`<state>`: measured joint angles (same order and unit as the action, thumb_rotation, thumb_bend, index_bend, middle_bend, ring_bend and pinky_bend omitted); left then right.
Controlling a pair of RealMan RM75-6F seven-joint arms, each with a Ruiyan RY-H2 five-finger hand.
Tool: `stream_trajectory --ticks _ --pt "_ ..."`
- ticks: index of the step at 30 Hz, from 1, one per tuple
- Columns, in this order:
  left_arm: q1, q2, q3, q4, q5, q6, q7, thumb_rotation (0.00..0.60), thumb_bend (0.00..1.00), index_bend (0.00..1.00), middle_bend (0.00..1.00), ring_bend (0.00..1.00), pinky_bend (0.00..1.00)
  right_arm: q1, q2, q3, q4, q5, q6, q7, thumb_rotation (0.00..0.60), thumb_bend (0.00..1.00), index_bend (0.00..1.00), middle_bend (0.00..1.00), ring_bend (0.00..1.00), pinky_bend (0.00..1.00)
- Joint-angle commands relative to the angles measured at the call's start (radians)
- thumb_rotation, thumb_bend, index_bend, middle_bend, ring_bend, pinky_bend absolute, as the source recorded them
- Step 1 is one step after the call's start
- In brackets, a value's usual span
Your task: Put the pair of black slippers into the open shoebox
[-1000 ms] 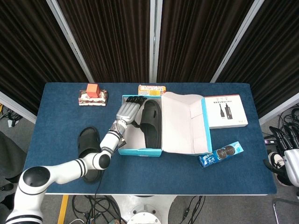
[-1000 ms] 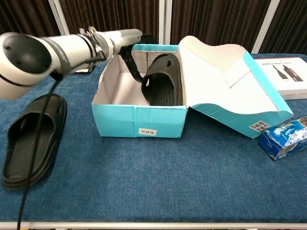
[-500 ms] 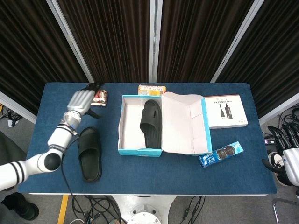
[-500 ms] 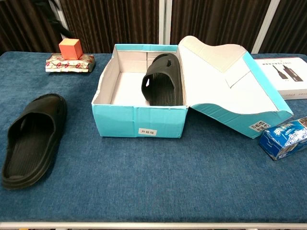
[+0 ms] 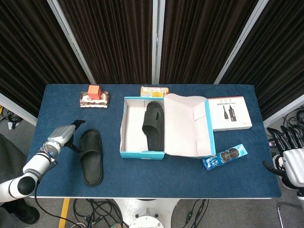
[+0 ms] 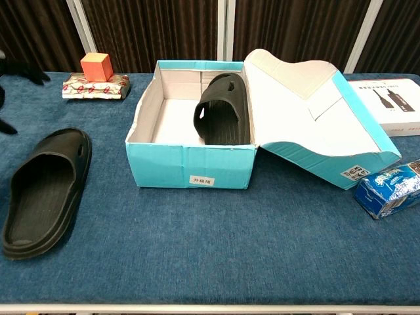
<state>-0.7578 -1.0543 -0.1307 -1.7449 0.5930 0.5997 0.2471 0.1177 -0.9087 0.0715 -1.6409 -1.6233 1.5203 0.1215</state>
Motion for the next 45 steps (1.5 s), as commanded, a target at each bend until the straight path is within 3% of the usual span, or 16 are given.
stream_trajectory --ticks 1,5,13,17,22,25,27,33,39,42,45 --pt "-0.025 -0.036 0.031 0.016 -0.026 -0.036 -0.022 0.6 0.0 0.0 0.03 0.64 0.68 -0.001 0.0 -0.001 0.001 0.001 0.0 0.001 0.6 0.07 0.0 0.14 0.0 0.0" --pt "-0.056 -0.099 0.084 0.053 -0.081 0.006 -0.005 0.6 0.0 0.0 0.03 0.65 0.68 -0.004 0.0 -0.003 0.006 0.007 0.003 0.006 0.6 0.07 0.0 0.14 0.0 0.0" --pt "-0.085 -0.189 0.118 0.095 -0.176 0.082 -0.012 0.6 0.0 0.02 0.05 0.7 0.69 0.0 -0.003 -0.003 0.013 0.009 -0.002 0.014 0.6 0.07 0.0 0.14 0.0 0.0" --pt "-0.087 -0.234 0.114 0.115 -0.215 0.153 -0.014 0.6 0.0 0.14 0.15 0.74 0.69 -0.001 -0.002 -0.003 0.012 0.011 -0.001 0.013 0.6 0.07 0.0 0.14 0.0 0.0" --pt "-0.066 -0.308 0.09 0.155 -0.233 0.285 -0.016 0.6 0.0 0.41 0.42 0.84 0.8 -0.002 -0.002 -0.005 0.011 0.01 0.001 0.013 0.6 0.07 0.0 0.14 0.0 0.0" --pt "-0.05 -0.316 0.083 0.165 -0.231 0.304 -0.018 0.6 0.0 0.5 0.5 0.85 0.83 -0.005 0.0 -0.006 0.009 0.01 0.006 0.011 0.6 0.07 0.0 0.14 0.0 0.0" --pt "-0.034 -0.3 0.073 0.156 -0.211 0.305 -0.035 0.6 0.0 0.55 0.54 0.86 0.84 -0.006 0.001 -0.006 0.007 0.009 0.009 0.009 0.6 0.07 0.0 0.14 0.0 0.0" --pt "0.039 -0.189 0.033 0.089 -0.112 0.304 -0.138 0.6 0.0 0.56 0.55 0.86 0.84 -0.012 0.002 -0.007 0.004 0.007 0.019 0.008 0.6 0.07 0.0 0.14 0.0 0.0" --pt "0.168 -0.043 -0.098 0.046 0.053 0.266 -0.45 0.6 0.0 0.56 0.55 0.85 0.84 -0.018 0.006 -0.006 -0.002 0.004 0.032 0.003 0.6 0.07 0.0 0.14 0.0 0.0" --pt "0.224 -0.018 -0.185 0.045 0.215 0.228 -0.666 0.6 0.0 0.56 0.55 0.85 0.84 -0.015 0.004 -0.007 -0.005 0.0 0.03 -0.002 0.6 0.07 0.0 0.14 0.0 0.0" --pt "0.232 -0.038 -0.239 0.07 0.388 0.184 -0.832 0.6 0.0 0.56 0.55 0.84 0.84 -0.011 0.002 -0.007 -0.011 -0.008 0.028 -0.006 0.6 0.07 0.0 0.14 0.0 0.0"
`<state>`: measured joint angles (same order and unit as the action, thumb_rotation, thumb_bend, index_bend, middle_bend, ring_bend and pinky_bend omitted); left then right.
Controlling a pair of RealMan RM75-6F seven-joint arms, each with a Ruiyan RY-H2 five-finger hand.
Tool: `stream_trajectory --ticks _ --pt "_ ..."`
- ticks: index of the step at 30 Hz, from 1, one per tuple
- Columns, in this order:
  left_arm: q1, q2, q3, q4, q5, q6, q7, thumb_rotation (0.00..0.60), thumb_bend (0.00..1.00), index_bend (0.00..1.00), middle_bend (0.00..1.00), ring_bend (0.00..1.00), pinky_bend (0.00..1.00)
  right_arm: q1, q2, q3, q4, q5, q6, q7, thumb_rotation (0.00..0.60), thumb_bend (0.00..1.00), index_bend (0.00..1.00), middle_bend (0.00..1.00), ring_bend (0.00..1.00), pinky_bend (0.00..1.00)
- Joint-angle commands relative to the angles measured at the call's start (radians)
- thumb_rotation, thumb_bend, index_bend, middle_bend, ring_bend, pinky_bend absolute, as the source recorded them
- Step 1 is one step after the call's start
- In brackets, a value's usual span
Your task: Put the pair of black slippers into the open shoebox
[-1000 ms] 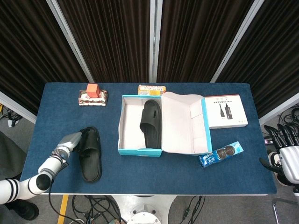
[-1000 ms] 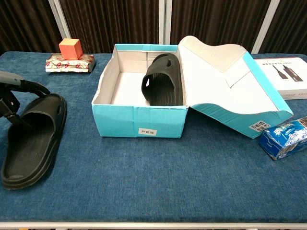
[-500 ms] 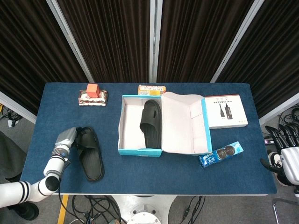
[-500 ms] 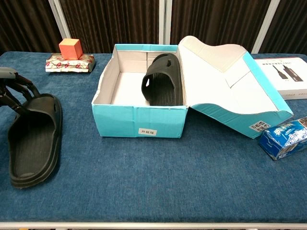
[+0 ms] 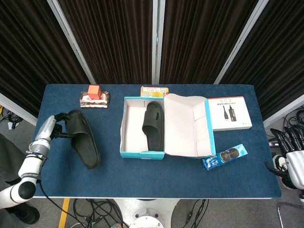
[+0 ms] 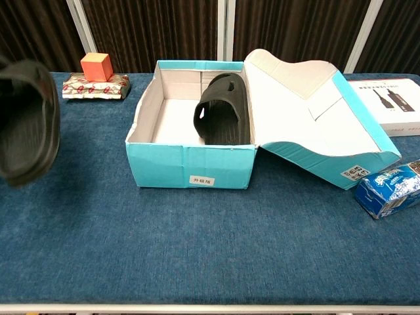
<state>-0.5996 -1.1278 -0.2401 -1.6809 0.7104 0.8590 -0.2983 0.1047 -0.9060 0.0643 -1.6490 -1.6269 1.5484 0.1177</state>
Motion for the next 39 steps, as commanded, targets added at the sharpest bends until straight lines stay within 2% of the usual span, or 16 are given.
stream_trajectory --ticks 1,5,8,12,17,26,33,39 --pt "0.066 0.023 -0.143 0.016 0.311 -0.087 -0.326 0.6 0.0 0.56 0.55 0.84 0.84 0.003 0.0 0.0 -0.006 -0.008 0.001 -0.004 0.6 0.07 0.0 0.14 0.0 0.0" --pt "-0.009 -0.071 -0.187 0.093 0.432 -0.14 -0.457 0.6 0.0 0.56 0.54 0.82 0.84 0.001 0.008 -0.002 -0.023 -0.019 0.008 -0.022 0.6 0.07 0.0 0.14 0.0 0.0" --pt "-0.078 -0.154 -0.215 0.171 0.462 -0.183 -0.541 0.6 0.0 0.56 0.54 0.82 0.84 -0.004 0.017 -0.003 -0.038 -0.021 0.014 -0.036 0.6 0.07 0.0 0.14 0.0 0.0" --pt "-0.171 -0.267 -0.237 0.303 0.463 -0.225 -0.591 0.6 0.0 0.56 0.54 0.81 0.83 -0.012 0.027 -0.005 -0.056 -0.016 0.021 -0.055 0.6 0.07 0.0 0.14 0.0 0.0" --pt "-0.276 -0.414 -0.251 0.493 0.416 -0.242 -0.564 0.6 0.0 0.57 0.54 0.81 0.82 -0.015 0.035 -0.002 -0.08 -0.011 0.021 -0.08 0.6 0.07 0.0 0.14 0.0 0.0" --pt "-0.331 -0.56 -0.246 0.696 0.412 -0.25 -0.615 0.6 0.0 0.57 0.54 0.8 0.76 -0.012 0.041 0.003 -0.104 0.001 0.01 -0.11 0.6 0.07 0.0 0.14 0.0 0.0" --pt "-0.339 -0.62 -0.227 0.78 0.466 -0.213 -0.667 0.6 0.0 0.57 0.54 0.8 0.74 -0.01 0.041 0.006 -0.112 0.005 0.005 -0.121 0.6 0.07 0.0 0.14 0.0 0.0" --pt "-0.337 -0.679 -0.19 0.852 0.531 -0.153 -0.727 0.6 0.0 0.58 0.54 0.79 0.68 -0.008 0.04 0.006 -0.113 0.01 -0.001 -0.123 0.6 0.07 0.0 0.14 0.0 0.0"
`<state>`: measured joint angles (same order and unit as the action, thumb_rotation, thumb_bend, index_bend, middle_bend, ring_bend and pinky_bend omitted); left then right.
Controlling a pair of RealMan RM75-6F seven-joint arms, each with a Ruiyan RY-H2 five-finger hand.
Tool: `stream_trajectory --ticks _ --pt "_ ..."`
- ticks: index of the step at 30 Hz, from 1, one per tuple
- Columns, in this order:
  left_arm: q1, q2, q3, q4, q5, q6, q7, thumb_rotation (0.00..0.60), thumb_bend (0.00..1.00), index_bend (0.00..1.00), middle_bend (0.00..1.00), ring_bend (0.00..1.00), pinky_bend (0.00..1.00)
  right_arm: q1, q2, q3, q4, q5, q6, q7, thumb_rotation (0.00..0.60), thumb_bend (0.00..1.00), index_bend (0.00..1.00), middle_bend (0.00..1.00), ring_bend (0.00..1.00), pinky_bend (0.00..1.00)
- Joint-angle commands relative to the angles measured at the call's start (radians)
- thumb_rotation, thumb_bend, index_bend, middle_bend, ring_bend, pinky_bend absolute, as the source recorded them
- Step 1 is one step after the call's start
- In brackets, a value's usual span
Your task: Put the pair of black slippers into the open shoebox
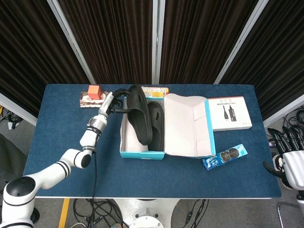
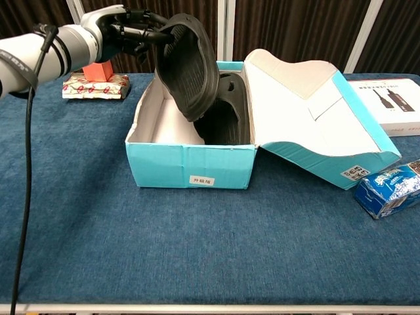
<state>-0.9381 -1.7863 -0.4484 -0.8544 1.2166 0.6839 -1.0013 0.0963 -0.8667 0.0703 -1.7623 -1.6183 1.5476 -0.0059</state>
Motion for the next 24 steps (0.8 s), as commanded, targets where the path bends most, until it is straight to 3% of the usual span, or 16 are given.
stream_trajectory --ticks 1,8,24 --pt "0.002 -0.027 0.024 0.038 0.036 0.034 -0.033 0.6 0.0 0.58 0.54 0.79 0.67 0.0 0.001 0.001 0.0 0.001 0.0 0.0 0.6 0.07 0.0 0.14 0.0 0.0" --pt "0.009 -0.083 0.097 0.139 0.115 0.105 -0.066 0.6 0.0 0.59 0.54 0.78 0.65 -0.006 0.0 0.001 0.005 0.006 0.006 0.006 0.6 0.07 0.0 0.14 0.0 0.0" --pt "0.019 -0.203 0.194 0.331 0.186 0.199 -0.09 0.6 0.0 0.63 0.57 0.78 0.64 -0.007 0.0 0.002 0.0 0.005 0.005 -0.001 0.6 0.07 0.0 0.14 0.0 0.0"
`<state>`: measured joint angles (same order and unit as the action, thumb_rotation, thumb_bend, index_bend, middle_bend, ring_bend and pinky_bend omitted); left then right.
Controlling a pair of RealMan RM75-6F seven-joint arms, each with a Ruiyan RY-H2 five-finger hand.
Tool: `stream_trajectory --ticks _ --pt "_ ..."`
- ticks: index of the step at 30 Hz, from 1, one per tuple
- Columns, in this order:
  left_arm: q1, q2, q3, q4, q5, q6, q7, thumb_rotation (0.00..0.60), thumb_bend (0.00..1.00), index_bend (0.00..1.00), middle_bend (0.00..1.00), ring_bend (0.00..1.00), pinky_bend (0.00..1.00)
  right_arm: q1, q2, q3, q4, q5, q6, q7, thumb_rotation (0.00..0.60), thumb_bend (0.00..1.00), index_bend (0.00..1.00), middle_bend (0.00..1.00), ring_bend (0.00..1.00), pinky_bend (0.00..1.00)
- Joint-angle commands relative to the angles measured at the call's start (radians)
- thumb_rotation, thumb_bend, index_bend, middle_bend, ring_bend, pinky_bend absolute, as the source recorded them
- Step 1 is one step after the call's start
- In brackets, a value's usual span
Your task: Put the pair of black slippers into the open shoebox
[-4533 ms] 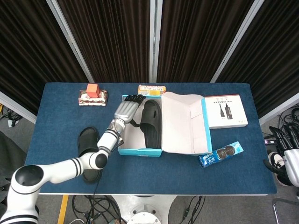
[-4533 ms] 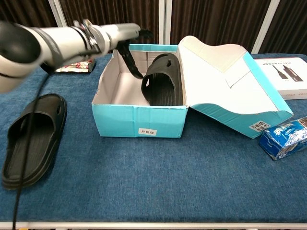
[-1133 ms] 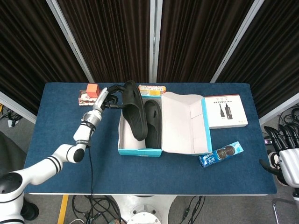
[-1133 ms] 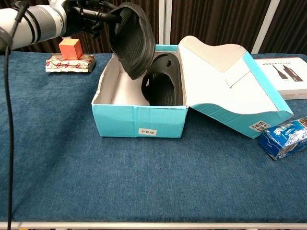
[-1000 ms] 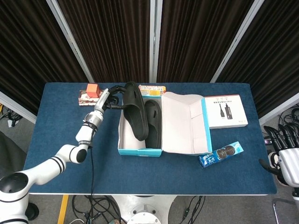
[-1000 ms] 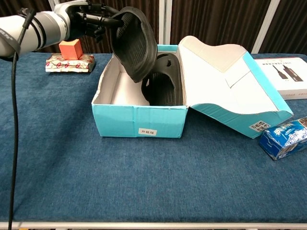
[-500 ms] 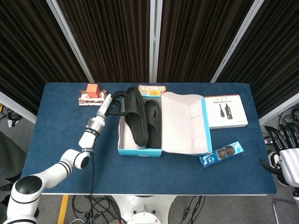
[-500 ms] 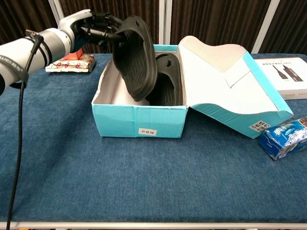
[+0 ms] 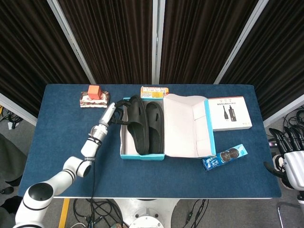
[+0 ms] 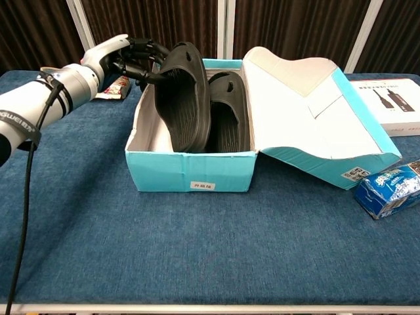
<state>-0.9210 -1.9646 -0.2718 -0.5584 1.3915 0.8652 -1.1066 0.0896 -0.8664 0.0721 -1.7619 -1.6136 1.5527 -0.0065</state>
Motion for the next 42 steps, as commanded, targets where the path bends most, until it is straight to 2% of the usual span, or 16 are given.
stream_trajectory --ticks 1,7,13,19,26,29,31,32,34,35,36,38,42 --pt "0.001 -0.032 0.02 0.046 0.013 0.022 0.021 0.6 0.0 0.63 0.57 0.78 0.64 0.0 0.0 0.0 -0.001 0.001 -0.001 -0.001 0.6 0.07 0.0 0.14 0.0 0.0" --pt "-0.003 -0.082 0.038 0.124 0.014 0.027 0.09 0.6 0.0 0.63 0.57 0.78 0.63 0.001 -0.001 0.0 0.0 0.0 -0.004 0.001 0.6 0.07 0.0 0.14 0.0 0.0" --pt "-0.007 -0.081 0.044 0.119 0.003 -0.021 0.088 0.6 0.0 0.63 0.57 0.78 0.61 -0.001 0.0 0.0 0.002 0.001 -0.002 0.005 0.6 0.07 0.0 0.14 0.0 0.0" --pt "-0.011 -0.057 0.053 0.094 -0.009 -0.085 0.148 0.6 0.0 0.58 0.57 0.78 0.6 -0.001 0.001 0.0 0.005 -0.001 -0.001 0.01 0.6 0.07 0.0 0.14 0.0 0.0" --pt "-0.013 -0.031 0.042 0.047 -0.047 -0.137 0.307 0.6 0.0 0.55 0.57 0.77 0.6 -0.003 0.001 -0.001 0.009 -0.004 0.001 0.016 0.6 0.07 0.0 0.14 0.0 0.0" --pt "-0.009 -0.019 0.039 0.019 -0.066 -0.149 0.402 0.6 0.0 0.48 0.54 0.75 0.59 -0.002 0.001 -0.001 0.011 -0.005 0.001 0.02 0.6 0.07 0.0 0.14 0.0 0.0" --pt "-0.007 -0.002 0.04 -0.015 -0.073 -0.164 0.444 0.6 0.0 0.31 0.41 0.69 0.56 -0.003 0.002 -0.002 0.012 -0.006 0.002 0.023 0.6 0.07 0.0 0.14 0.0 0.0" --pt "-0.004 0.01 0.037 -0.04 -0.08 -0.168 0.467 0.6 0.0 0.2 0.31 0.64 0.53 -0.003 0.002 -0.002 0.013 -0.008 0.003 0.025 0.6 0.07 0.0 0.14 0.0 0.0" --pt "0.002 0.028 0.034 -0.078 -0.088 -0.158 0.513 0.6 0.0 0.09 0.16 0.49 0.51 -0.004 0.003 -0.002 0.013 -0.009 0.005 0.027 0.6 0.07 0.0 0.14 0.0 0.0" --pt "0.006 0.034 0.033 -0.092 -0.093 -0.154 0.535 0.6 0.0 0.08 0.14 0.41 0.51 -0.004 0.003 -0.002 0.014 -0.01 0.006 0.028 0.6 0.07 0.0 0.14 0.0 0.0" --pt "0.009 0.04 0.031 -0.107 -0.097 -0.15 0.556 0.6 0.0 0.07 0.12 0.29 0.51 -0.004 0.004 -0.003 0.014 -0.011 0.007 0.029 0.6 0.07 0.0 0.14 0.0 0.0" --pt "0.017 0.056 0.024 -0.143 -0.111 -0.142 0.598 0.6 0.0 0.07 0.1 0.18 0.49 -0.005 0.004 -0.003 0.016 -0.012 0.008 0.032 0.6 0.07 0.0 0.14 0.0 0.0" --pt "0.03 0.095 0.012 -0.223 -0.142 -0.141 0.665 0.6 0.0 0.06 0.05 0.07 0.39 -0.006 0.003 -0.003 0.019 -0.014 0.009 0.038 0.6 0.08 0.0 0.14 0.0 0.0"
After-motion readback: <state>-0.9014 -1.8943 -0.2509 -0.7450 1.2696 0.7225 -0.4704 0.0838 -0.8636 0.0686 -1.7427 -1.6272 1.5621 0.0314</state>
